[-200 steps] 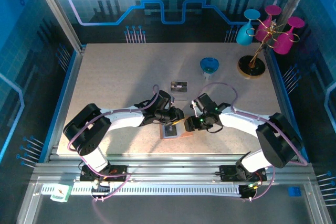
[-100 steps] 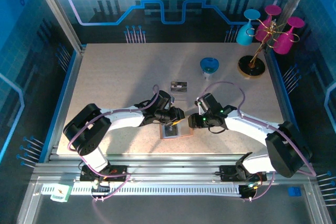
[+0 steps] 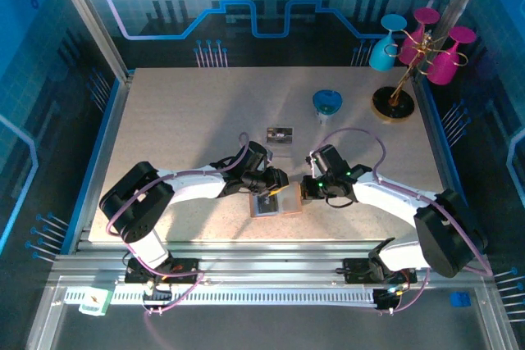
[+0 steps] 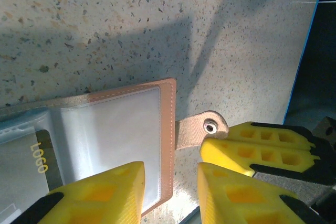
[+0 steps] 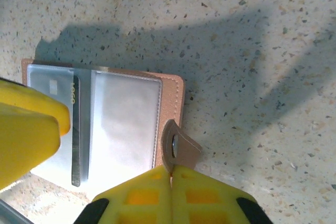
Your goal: Take the credit cards out of the card holder
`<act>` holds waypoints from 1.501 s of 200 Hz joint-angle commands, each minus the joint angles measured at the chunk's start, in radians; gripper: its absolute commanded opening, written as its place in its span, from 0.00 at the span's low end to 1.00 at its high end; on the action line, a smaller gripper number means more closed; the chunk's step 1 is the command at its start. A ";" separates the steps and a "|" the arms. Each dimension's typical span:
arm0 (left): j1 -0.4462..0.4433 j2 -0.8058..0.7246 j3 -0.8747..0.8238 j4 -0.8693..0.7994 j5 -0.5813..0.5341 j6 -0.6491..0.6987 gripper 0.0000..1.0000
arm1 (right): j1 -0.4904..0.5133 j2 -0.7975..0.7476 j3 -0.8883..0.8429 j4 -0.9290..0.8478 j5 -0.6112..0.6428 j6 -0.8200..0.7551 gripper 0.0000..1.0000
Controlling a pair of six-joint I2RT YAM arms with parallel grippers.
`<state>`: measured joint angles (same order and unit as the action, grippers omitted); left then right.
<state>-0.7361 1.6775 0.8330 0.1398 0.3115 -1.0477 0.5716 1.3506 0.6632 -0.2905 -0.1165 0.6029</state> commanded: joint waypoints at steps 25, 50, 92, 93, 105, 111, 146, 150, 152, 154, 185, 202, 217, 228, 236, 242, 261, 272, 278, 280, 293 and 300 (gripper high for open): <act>-0.008 -0.014 -0.011 -0.009 0.020 0.032 0.32 | -0.014 -0.021 -0.066 0.068 -0.074 0.062 0.00; -0.019 0.009 0.031 -0.035 0.047 0.054 0.32 | -0.025 -0.046 -0.096 0.099 -0.107 0.089 0.00; -0.043 0.081 0.084 -0.038 0.073 0.052 0.31 | -0.090 -0.078 -0.158 0.120 -0.138 0.102 0.00; -0.043 0.084 0.085 -0.037 0.074 0.051 0.31 | -0.092 -0.078 -0.159 0.119 -0.137 0.101 0.00; -0.048 0.108 0.096 -0.036 0.084 0.048 0.30 | -0.108 -0.083 -0.160 0.096 -0.126 0.091 0.05; -0.051 0.117 0.101 -0.033 0.089 0.048 0.30 | -0.112 -0.084 -0.160 0.084 -0.119 0.086 0.06; -0.057 0.140 0.106 -0.030 0.095 0.041 0.29 | -0.139 -0.074 -0.159 0.050 -0.094 0.069 0.11; -0.057 0.141 0.106 -0.029 0.093 0.041 0.29 | -0.139 -0.071 -0.158 0.046 -0.091 0.068 0.12; -0.057 0.141 0.106 -0.029 0.093 0.041 0.29 | -0.139 -0.069 -0.158 0.043 -0.089 0.067 0.12; -0.057 0.141 0.106 -0.029 0.093 0.041 0.29 | -0.139 -0.068 -0.156 0.042 -0.087 0.066 0.12; -0.058 0.155 0.095 -0.025 0.092 0.036 0.28 | -0.139 -0.036 -0.138 0.000 -0.056 0.054 0.20; -0.058 0.165 0.083 -0.012 0.093 0.026 0.28 | -0.139 -0.024 -0.133 -0.019 -0.046 0.057 0.20; -0.057 0.169 0.073 -0.002 0.095 0.018 0.28 | -0.139 -0.025 -0.129 -0.032 -0.046 0.064 0.20; -0.057 0.168 0.068 0.000 0.093 0.017 0.28 | -0.139 -0.033 -0.131 -0.045 -0.044 0.073 0.20; -0.057 0.166 0.066 -0.002 0.093 0.016 0.28 | -0.139 -0.041 -0.132 -0.055 -0.040 0.079 0.20; -0.058 0.165 0.065 -0.003 0.092 0.017 0.28 | -0.139 -0.047 -0.134 -0.064 -0.034 0.083 0.20; -0.057 0.161 0.063 -0.006 0.089 0.019 0.28 | -0.139 -0.061 -0.134 -0.108 0.009 0.092 0.30; -0.058 0.162 0.063 -0.009 0.089 0.019 0.28 | -0.139 -0.065 -0.134 -0.130 0.040 0.092 0.32; -0.057 0.162 0.064 -0.008 0.089 0.020 0.28 | -0.140 -0.063 -0.134 -0.136 0.051 0.092 0.32; -0.058 0.162 0.064 -0.008 0.089 0.020 0.28 | -0.140 -0.063 -0.134 -0.137 0.052 0.092 0.32; -0.058 0.166 0.069 -0.008 0.093 0.020 0.28 | -0.140 -0.069 -0.128 -0.143 0.045 0.093 0.32; -0.057 0.169 0.071 -0.008 0.096 0.021 0.27 | -0.141 -0.077 -0.126 -0.141 0.033 0.096 0.32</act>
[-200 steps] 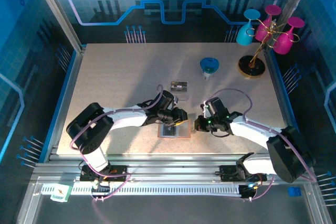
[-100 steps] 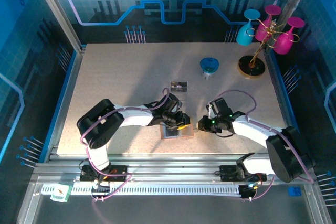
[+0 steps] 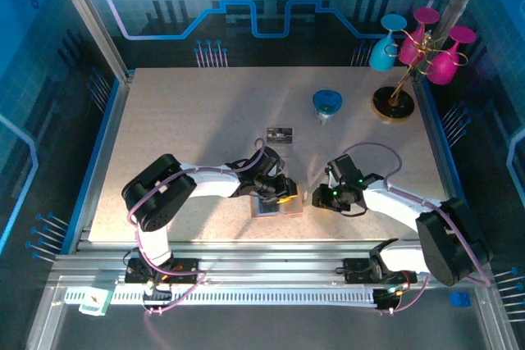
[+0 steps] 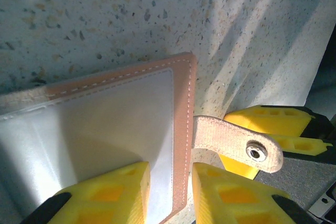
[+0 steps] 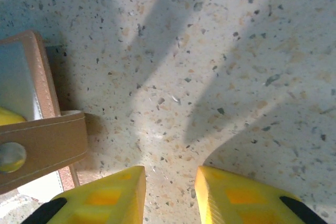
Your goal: Take the credit cards out of the card holder
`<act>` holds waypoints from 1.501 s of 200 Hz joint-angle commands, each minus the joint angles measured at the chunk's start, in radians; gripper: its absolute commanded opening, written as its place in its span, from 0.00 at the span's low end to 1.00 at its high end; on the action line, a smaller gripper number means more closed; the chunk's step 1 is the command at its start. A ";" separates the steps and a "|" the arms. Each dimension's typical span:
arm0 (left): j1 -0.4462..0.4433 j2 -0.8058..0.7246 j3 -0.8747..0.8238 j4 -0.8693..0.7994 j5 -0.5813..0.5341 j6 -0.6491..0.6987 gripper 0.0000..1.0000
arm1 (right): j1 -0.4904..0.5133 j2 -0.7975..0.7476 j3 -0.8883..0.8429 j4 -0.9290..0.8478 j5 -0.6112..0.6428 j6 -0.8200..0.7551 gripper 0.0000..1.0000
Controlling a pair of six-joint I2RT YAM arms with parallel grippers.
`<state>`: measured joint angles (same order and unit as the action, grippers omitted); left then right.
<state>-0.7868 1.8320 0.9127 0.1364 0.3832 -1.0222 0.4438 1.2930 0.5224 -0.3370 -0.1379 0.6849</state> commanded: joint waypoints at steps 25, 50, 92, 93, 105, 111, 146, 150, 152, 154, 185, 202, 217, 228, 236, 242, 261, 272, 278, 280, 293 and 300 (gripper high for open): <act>-0.006 0.004 -0.006 -0.011 0.025 -0.002 0.27 | -0.008 -0.089 0.031 -0.083 -0.008 0.027 0.30; -0.005 -0.028 -0.011 -0.027 0.004 0.004 0.27 | -0.001 -0.142 0.068 -0.090 -0.062 0.036 0.27; 0.007 -0.128 -0.014 -0.096 -0.048 0.036 0.28 | 0.041 -0.130 0.157 -0.114 -0.128 0.037 0.26; 0.008 -0.130 -0.015 -0.099 -0.049 0.038 0.27 | 0.043 -0.130 0.159 -0.114 -0.130 0.037 0.26; 0.017 -0.161 -0.021 -0.117 -0.060 0.046 0.28 | 0.066 -0.111 0.186 -0.111 -0.136 0.040 0.26; 0.022 -0.176 -0.027 -0.124 -0.065 0.049 0.28 | 0.077 -0.101 0.200 -0.111 -0.137 0.041 0.26; 0.066 -0.262 -0.085 -0.155 -0.085 0.063 0.28 | 0.140 -0.018 0.276 -0.091 -0.144 0.047 0.25; 0.072 -0.273 -0.094 -0.158 -0.086 0.063 0.28 | 0.146 -0.007 0.284 -0.088 -0.147 0.046 0.25; 0.074 -0.279 -0.098 -0.160 -0.088 0.065 0.28 | 0.150 -0.002 0.289 -0.087 -0.149 0.046 0.25; 0.077 -0.283 -0.102 -0.161 -0.090 0.065 0.28 | 0.153 0.006 0.293 -0.085 -0.150 0.047 0.25; 0.121 -0.356 -0.185 -0.175 -0.100 0.066 0.26 | 0.195 0.120 0.351 -0.073 -0.180 0.044 0.24; 0.137 -0.376 -0.222 -0.173 -0.098 0.065 0.25 | 0.213 0.188 0.406 -0.060 -0.203 0.034 0.23; 0.141 -0.386 -0.249 -0.171 -0.098 0.061 0.24 | 0.223 0.242 0.433 -0.046 -0.223 0.025 0.22; 0.144 -0.389 -0.265 -0.162 -0.097 0.056 0.24 | 0.224 0.281 0.448 -0.037 -0.247 0.014 0.22; 0.143 -0.390 -0.275 -0.153 -0.098 0.049 0.23 | 0.224 0.309 0.459 -0.030 -0.262 0.006 0.22; 0.144 -0.389 -0.281 -0.145 -0.097 0.046 0.23 | 0.223 0.331 0.467 -0.030 -0.272 -0.001 0.22; 0.143 -0.385 -0.294 -0.127 -0.095 0.033 0.23 | 0.222 0.390 0.491 -0.042 -0.283 -0.031 0.22; 0.143 -0.381 -0.296 -0.123 -0.093 0.031 0.23 | 0.215 0.410 0.491 -0.057 -0.266 -0.043 0.21; 0.143 -0.381 -0.296 -0.123 -0.092 0.031 0.23 | 0.210 0.415 0.485 -0.056 -0.256 -0.048 0.21; 0.143 -0.380 -0.295 -0.122 -0.092 0.031 0.23 | 0.207 0.416 0.480 -0.055 -0.252 -0.050 0.21; 0.143 -0.375 -0.293 -0.118 -0.091 0.030 0.23 | 0.186 0.425 0.454 -0.046 -0.237 -0.051 0.20; 0.143 -0.369 -0.289 -0.116 -0.090 0.031 0.23 | 0.176 0.428 0.438 -0.033 -0.243 -0.050 0.20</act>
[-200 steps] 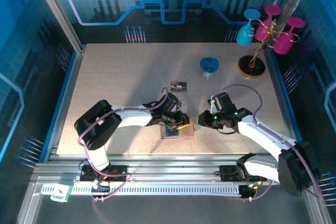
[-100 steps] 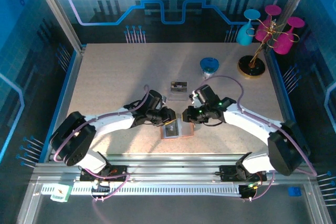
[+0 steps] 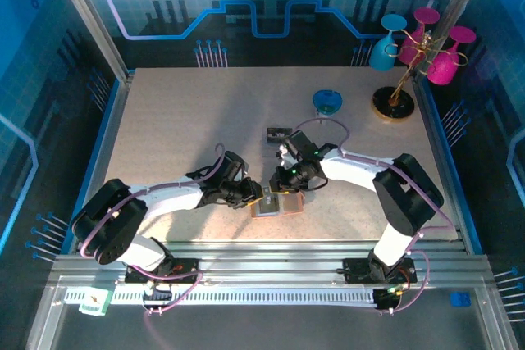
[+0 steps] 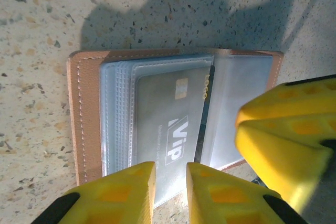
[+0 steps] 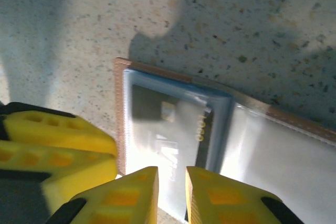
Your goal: Take the credit cards out of the card holder
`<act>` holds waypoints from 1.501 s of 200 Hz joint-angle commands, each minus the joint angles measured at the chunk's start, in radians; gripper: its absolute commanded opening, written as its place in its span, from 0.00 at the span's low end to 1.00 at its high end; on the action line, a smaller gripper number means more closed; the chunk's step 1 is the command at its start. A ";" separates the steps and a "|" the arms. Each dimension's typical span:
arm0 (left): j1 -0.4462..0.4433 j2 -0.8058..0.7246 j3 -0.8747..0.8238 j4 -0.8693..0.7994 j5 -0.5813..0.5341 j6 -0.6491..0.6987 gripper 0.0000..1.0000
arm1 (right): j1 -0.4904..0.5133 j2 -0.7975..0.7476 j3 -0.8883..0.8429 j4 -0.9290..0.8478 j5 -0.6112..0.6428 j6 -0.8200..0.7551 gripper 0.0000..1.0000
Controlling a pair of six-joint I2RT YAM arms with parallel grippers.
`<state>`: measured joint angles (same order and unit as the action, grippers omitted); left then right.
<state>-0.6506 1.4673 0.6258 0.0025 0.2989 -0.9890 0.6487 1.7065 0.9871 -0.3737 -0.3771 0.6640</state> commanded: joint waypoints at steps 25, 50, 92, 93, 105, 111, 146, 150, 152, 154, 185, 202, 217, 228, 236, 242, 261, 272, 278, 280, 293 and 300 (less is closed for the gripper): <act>0.006 0.014 0.018 0.017 0.006 0.003 0.23 | -0.041 -0.002 -0.086 0.049 -0.017 -0.010 0.20; 0.006 0.039 0.038 0.019 0.015 0.011 0.23 | -0.041 -0.019 -0.152 0.096 -0.021 0.030 0.20; -0.003 0.059 0.061 0.019 0.023 0.013 0.22 | -0.031 -0.055 -0.247 0.214 -0.051 0.134 0.18; -0.002 0.060 0.061 0.019 0.023 0.013 0.22 | -0.031 -0.056 -0.248 0.215 -0.050 0.135 0.18; -0.005 0.068 0.066 0.020 0.026 0.015 0.22 | -0.027 -0.073 -0.253 0.212 -0.040 0.140 0.18; -0.007 0.072 0.069 0.021 0.029 0.015 0.22 | -0.027 -0.082 -0.252 0.207 -0.034 0.142 0.18; -0.017 0.084 0.074 0.022 0.012 0.019 0.17 | -0.029 -0.140 -0.239 0.189 -0.022 0.143 0.18; -0.017 0.084 0.072 0.022 0.005 0.020 0.17 | -0.028 -0.144 -0.238 0.192 -0.026 0.144 0.18; -0.019 0.084 0.071 0.019 0.001 0.023 0.17 | -0.028 -0.146 -0.237 0.194 -0.029 0.144 0.18; -0.019 0.084 0.072 0.016 -0.002 0.024 0.17 | -0.029 -0.147 -0.237 0.197 -0.032 0.146 0.18; -0.019 0.106 0.067 0.028 0.001 0.021 0.14 | -0.030 -0.129 -0.242 0.264 -0.117 0.171 0.20; -0.020 0.115 0.067 0.048 0.008 0.012 0.13 | -0.029 -0.101 -0.255 0.318 -0.160 0.194 0.21; -0.021 0.115 0.071 0.043 0.003 0.013 0.13 | -0.029 -0.077 -0.268 0.372 -0.192 0.218 0.23; -0.021 0.118 0.072 0.036 -0.001 0.016 0.13 | -0.027 -0.059 -0.276 0.404 -0.208 0.232 0.24; -0.021 0.121 0.072 0.034 -0.002 0.016 0.13 | -0.027 -0.051 -0.285 0.428 -0.216 0.243 0.24; -0.021 0.122 0.072 0.034 -0.002 0.016 0.13 | -0.028 -0.045 -0.288 0.439 -0.221 0.247 0.24; -0.021 0.123 0.065 0.030 -0.007 0.016 0.12 | -0.028 -0.021 -0.287 0.448 -0.228 0.250 0.24; -0.020 0.122 0.064 0.024 -0.011 0.017 0.12 | -0.027 -0.010 -0.291 0.447 -0.226 0.247 0.24; -0.020 0.122 0.064 0.022 -0.013 0.016 0.12 | -0.027 -0.009 -0.291 0.443 -0.225 0.245 0.24; -0.021 0.122 0.064 0.022 -0.014 0.016 0.12 | -0.027 -0.008 -0.291 0.441 -0.224 0.245 0.24; -0.021 0.123 0.062 0.022 -0.015 0.016 0.12 | -0.028 -0.009 -0.287 0.416 -0.208 0.232 0.25; -0.021 0.122 0.061 0.021 -0.016 0.015 0.12 | -0.026 -0.013 -0.286 0.396 -0.196 0.224 0.25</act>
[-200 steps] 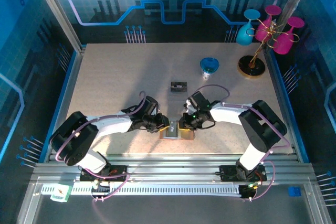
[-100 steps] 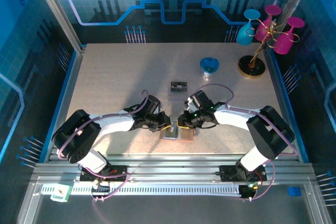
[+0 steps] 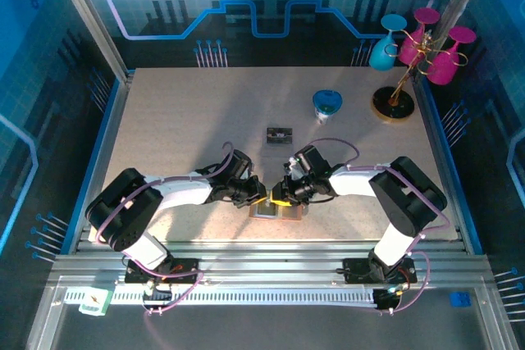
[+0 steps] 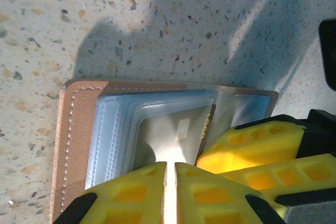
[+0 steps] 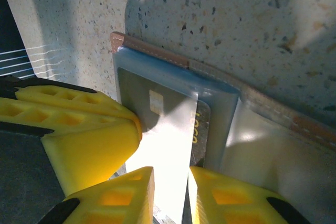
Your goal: Take the credit cards out of the card holder
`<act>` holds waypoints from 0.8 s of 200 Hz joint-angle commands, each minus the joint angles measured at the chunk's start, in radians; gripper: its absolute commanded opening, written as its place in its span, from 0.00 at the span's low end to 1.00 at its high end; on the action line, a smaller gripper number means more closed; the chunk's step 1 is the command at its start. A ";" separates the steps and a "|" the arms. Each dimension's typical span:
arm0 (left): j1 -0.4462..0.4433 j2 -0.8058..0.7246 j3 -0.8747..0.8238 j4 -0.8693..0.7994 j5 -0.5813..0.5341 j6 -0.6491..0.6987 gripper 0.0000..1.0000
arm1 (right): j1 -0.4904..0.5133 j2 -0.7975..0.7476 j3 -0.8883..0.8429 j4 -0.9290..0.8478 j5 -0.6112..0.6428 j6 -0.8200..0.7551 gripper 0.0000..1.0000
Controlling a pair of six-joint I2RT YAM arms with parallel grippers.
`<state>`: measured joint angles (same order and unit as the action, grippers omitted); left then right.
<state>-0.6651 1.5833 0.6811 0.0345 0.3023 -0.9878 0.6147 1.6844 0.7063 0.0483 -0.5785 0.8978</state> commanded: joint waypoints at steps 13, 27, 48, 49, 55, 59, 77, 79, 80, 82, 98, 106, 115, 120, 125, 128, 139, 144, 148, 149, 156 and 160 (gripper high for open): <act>-0.006 0.009 0.006 -0.011 -0.019 0.012 0.12 | 0.006 -0.001 0.006 -0.068 0.028 -0.030 0.25; -0.006 0.012 0.005 -0.013 -0.020 0.013 0.12 | 0.007 -0.019 0.020 -0.124 0.063 -0.053 0.26; -0.006 0.019 0.006 -0.015 -0.018 0.014 0.12 | 0.007 -0.042 0.042 -0.199 0.102 -0.087 0.27; -0.007 0.019 0.006 -0.015 -0.018 0.013 0.12 | 0.007 -0.043 0.043 -0.201 0.103 -0.087 0.27; -0.006 0.022 0.006 -0.013 -0.017 0.013 0.12 | 0.006 -0.049 0.048 -0.215 0.109 -0.093 0.27; -0.006 0.024 0.006 -0.012 -0.016 0.014 0.12 | 0.006 -0.052 0.050 -0.221 0.113 -0.095 0.27; -0.006 0.024 0.007 -0.019 -0.013 0.017 0.12 | 0.007 -0.071 0.054 -0.230 0.117 -0.098 0.27; -0.006 0.023 0.006 -0.019 -0.014 0.017 0.12 | 0.007 -0.074 0.053 -0.229 0.116 -0.097 0.28; -0.005 0.022 0.006 -0.019 -0.013 0.017 0.12 | 0.007 -0.076 0.053 -0.227 0.115 -0.097 0.28; -0.005 0.021 0.005 -0.019 -0.013 0.017 0.12 | 0.007 -0.078 0.053 -0.226 0.114 -0.097 0.28; -0.005 0.009 0.005 -0.022 -0.015 0.018 0.12 | 0.007 -0.097 0.048 -0.208 0.105 -0.087 0.28; -0.005 0.002 0.006 -0.028 -0.017 0.018 0.12 | 0.006 -0.103 0.046 -0.206 0.105 -0.085 0.28; -0.005 -0.008 0.009 -0.034 -0.018 0.019 0.13 | 0.005 -0.113 0.044 -0.206 0.106 -0.080 0.28; -0.005 -0.012 0.013 -0.036 -0.018 0.019 0.13 | 0.004 -0.116 0.044 -0.207 0.107 -0.080 0.28; -0.004 -0.016 0.016 -0.039 -0.018 0.023 0.13 | 0.006 -0.118 0.041 -0.208 0.109 -0.080 0.28; -0.004 -0.020 0.019 -0.043 -0.018 0.024 0.13 | 0.004 -0.120 0.040 -0.209 0.110 -0.080 0.28; -0.004 -0.027 0.032 -0.057 -0.016 0.038 0.14 | 0.001 -0.116 0.038 -0.216 0.111 -0.082 0.28; -0.004 -0.030 0.039 -0.065 -0.011 0.045 0.14 | -0.001 -0.113 0.038 -0.218 0.109 -0.084 0.28; -0.004 -0.032 0.045 -0.074 -0.009 0.051 0.14 | -0.003 -0.110 0.037 -0.221 0.111 -0.086 0.28; -0.005 -0.031 0.048 -0.077 -0.008 0.053 0.14 | -0.003 -0.109 0.037 -0.221 0.112 -0.087 0.28; -0.005 -0.034 0.059 -0.093 -0.005 0.064 0.14 | -0.004 -0.105 0.035 -0.224 0.112 -0.089 0.28; -0.005 -0.035 0.065 -0.102 -0.004 0.069 0.14 | -0.006 -0.102 0.033 -0.225 0.112 -0.089 0.28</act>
<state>-0.6651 1.5818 0.6941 0.0021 0.2996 -0.9718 0.6140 1.5845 0.7414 -0.1345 -0.4774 0.8257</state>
